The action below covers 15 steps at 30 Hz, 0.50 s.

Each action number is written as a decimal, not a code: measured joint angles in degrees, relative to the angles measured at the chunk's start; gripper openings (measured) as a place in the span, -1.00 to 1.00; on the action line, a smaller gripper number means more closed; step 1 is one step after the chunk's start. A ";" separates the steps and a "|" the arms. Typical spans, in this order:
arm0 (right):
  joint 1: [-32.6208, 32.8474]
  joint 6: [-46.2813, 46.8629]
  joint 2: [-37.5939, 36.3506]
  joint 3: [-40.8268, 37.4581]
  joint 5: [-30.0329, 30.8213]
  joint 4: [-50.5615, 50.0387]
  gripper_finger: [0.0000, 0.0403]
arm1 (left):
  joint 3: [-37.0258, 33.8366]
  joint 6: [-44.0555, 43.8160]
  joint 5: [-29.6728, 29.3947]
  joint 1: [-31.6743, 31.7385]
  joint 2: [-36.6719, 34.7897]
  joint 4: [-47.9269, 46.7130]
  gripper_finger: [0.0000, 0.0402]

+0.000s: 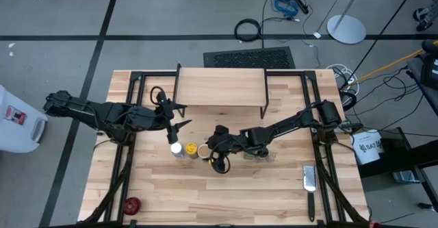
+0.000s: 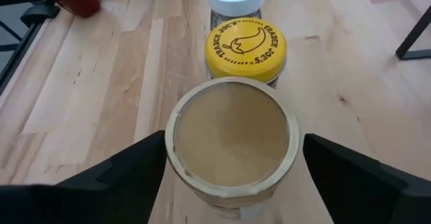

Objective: Shelf spices
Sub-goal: Remove the brown seasoning bottle from the shelf

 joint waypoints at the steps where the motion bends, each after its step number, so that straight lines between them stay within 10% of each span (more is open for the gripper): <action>1: 0.00 -0.14 -0.35 0.00 0.00 -0.44 0.65 | 0.00 0.00 0.00 0.01 0.00 0.01 0.35; 15: 0.77 -2.97 -12.81 0.04 4.90 -15.25 0.65 | 0.00 -0.44 0.31 0.01 0.00 0.16 0.35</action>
